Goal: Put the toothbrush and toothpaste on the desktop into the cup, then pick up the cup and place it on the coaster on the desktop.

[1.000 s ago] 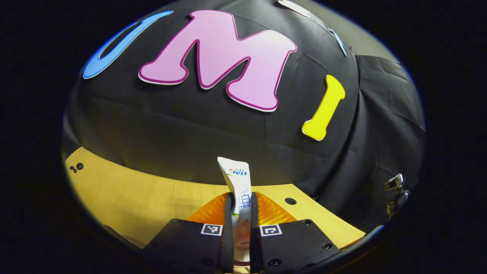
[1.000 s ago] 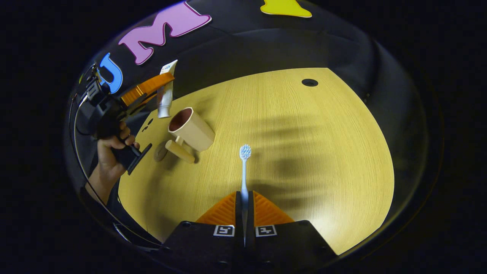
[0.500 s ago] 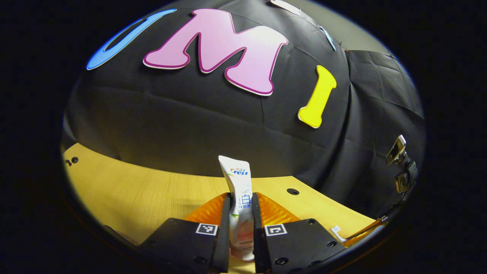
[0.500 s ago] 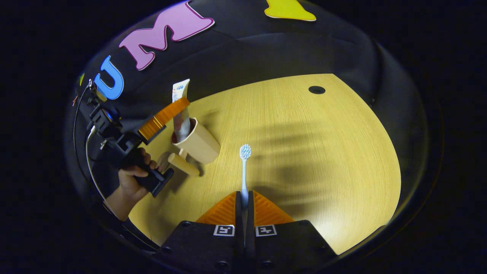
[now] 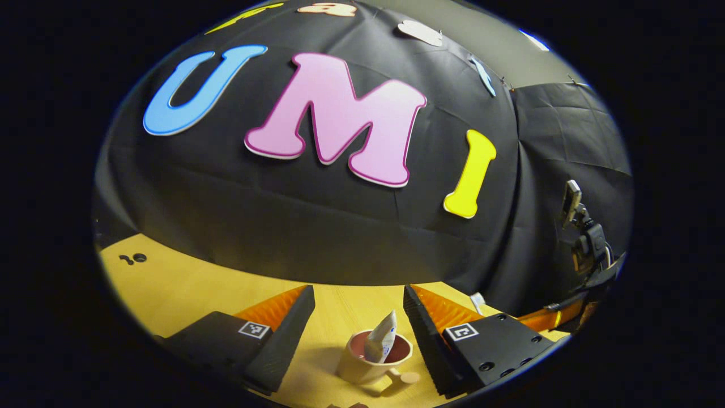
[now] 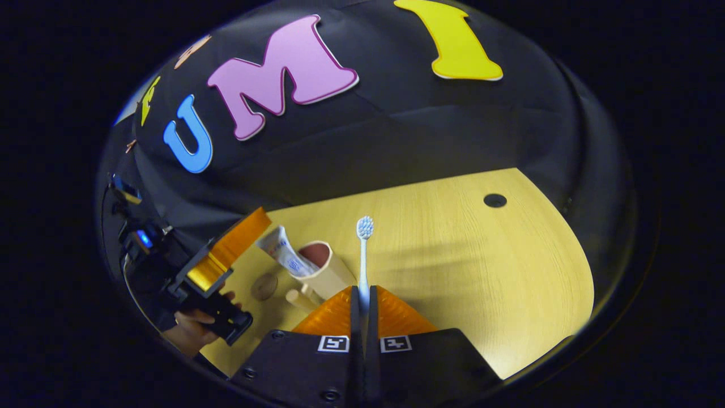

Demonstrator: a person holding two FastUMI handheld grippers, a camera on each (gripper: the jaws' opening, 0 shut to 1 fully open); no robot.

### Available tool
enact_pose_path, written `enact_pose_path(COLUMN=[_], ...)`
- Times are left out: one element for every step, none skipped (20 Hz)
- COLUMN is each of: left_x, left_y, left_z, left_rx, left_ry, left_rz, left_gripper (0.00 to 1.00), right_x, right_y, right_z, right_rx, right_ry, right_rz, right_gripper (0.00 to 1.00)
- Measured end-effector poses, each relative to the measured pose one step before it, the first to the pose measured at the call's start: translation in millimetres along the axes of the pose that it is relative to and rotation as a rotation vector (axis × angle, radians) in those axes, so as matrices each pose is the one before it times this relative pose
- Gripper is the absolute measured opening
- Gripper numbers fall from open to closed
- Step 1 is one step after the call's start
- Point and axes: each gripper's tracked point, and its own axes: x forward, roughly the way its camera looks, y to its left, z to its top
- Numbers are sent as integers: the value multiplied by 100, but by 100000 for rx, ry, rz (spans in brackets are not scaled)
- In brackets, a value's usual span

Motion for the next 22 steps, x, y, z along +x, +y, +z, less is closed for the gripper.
enact_pose_path(left_x=[-1469, -1105, -1077, -1074, -1129, -1188, -747, -325, -338, -54, -251, -234, -280, -315, -354, -387, -387, -301, -276, -188, -137, -84], left_y=[100, 16, 186, 283, 372, 103, -267, 13, 191, 127, 246, 497, 586, 649, 610, 687, 587, 513, 476, 399, 266, 299], left_z=[368, -106, 50, 68, 360, 306, 473, 238, 138, -90, -180, -403, -250, -177, -180, -336, -243, -265, -277, -369, -297, -258], left_rx=[-1382, -1780, -1588, -1530, -1865, -2112, -1178, 52, 811, 974, 479, 240, 457, 636, 757, 487, 210, -213, -547, -714, -595, -343], left_ry=[-428, 419, 228, 101, -964, -1447, -1571, -1403, -662, -194, 537, 960, 652, 227, 225, 510, 546, 563, 542, 813, 893, 669], left_rz=[565, 502, 1175, 1515, 2351, 118, -385, 473, 347, -194, -174, 166, 632, 727, 1026, 1082, 1091, 935, 898, 602, 669, 590], left_gripper=[96, 96, 96, 96, 96, 96, 96, 97, 96, 96, 96, 96, 96, 96, 96, 96, 96, 96, 96, 96, 96, 96], right_x=[469, 581, 587, 952, 632, 575, 695, 456, 565, 1073, 732, 738, 694, 426, 406, 505, 385, 412, 117, -37, 25, -124], right_y=[475, 491, 467, 646, 548, 190, 333, 296, 244, 599, 323, 315, 227, 305, 343, 315, 354, 316, -53, -135, -87, -147], right_z=[1197, 1253, 1170, 1212, 961, 763, 437, 356, 467, 595, 254, 147, 12, -411, -569, -760, -713, -578, -466, -425, -440, -570], right_rx=[-1040, -686, 140, 563, 86, -345, -262, 253, 615, 430, -358, -1099, -1477, -1281, -795, -693, -365, -595, -1305, -1158, -882, -126], right_ry=[-3604, -3501, -3293, -3740, -3353, -2653, -1866, -1560, -2030, -1864, -2028, -1944, -1807, -1002, -109, 516, 503, -126, -234, 50, 66, 258], right_rz=[1056, 957, 766, 1061, 792, 627, 799, 959, 681, 662, 249, 10, -10, 586, 1262, 819, 905, 473, -683, -384, -755, -483], right_gripper=[5, 5, 5, 5, 5, 5, 5, 5, 5, 5, 5, 5, 5, 5, 5, 5, 5, 5, 5, 5, 5, 5])
